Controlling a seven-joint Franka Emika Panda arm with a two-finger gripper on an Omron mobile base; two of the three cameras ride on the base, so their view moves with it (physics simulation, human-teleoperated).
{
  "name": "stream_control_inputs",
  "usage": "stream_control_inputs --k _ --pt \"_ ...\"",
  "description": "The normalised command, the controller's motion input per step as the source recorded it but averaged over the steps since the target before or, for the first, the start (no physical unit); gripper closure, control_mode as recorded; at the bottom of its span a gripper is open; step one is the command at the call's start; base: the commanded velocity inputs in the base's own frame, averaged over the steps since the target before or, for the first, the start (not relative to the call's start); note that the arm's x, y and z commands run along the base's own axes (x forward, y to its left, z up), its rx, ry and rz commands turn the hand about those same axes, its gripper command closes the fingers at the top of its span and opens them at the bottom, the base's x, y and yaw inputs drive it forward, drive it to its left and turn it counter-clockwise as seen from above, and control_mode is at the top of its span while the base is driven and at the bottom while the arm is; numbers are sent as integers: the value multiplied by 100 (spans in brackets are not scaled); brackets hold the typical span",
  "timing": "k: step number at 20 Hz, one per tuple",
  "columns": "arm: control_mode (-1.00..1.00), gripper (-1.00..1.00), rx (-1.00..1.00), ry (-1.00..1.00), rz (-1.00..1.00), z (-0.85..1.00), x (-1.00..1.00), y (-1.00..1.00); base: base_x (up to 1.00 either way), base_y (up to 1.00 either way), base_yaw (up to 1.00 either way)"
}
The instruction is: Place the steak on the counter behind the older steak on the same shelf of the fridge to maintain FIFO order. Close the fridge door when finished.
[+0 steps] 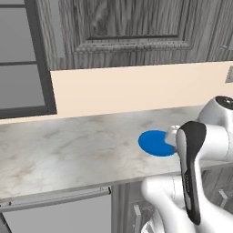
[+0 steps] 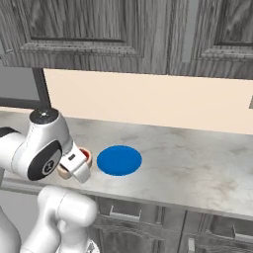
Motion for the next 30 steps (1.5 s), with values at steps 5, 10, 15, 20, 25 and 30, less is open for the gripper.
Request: stream_control_inputs --k 5,10,15,20,25,30 --pt "-100 100 0 0 0 0 0 5 0 0 0" --pt "100 100 -1 0 -1 0 0 6 -6 18 -25" --pt "100 100 0 0 0 0 0 0 -15 17 -61" --pt "100 100 0 0 0 0 0 0 -36 3 -75" --pt "100 100 0 0 0 0 0 0 -55 0 -78" --pt "100 100 0 0 0 0 0 0 -26 -28 -81"
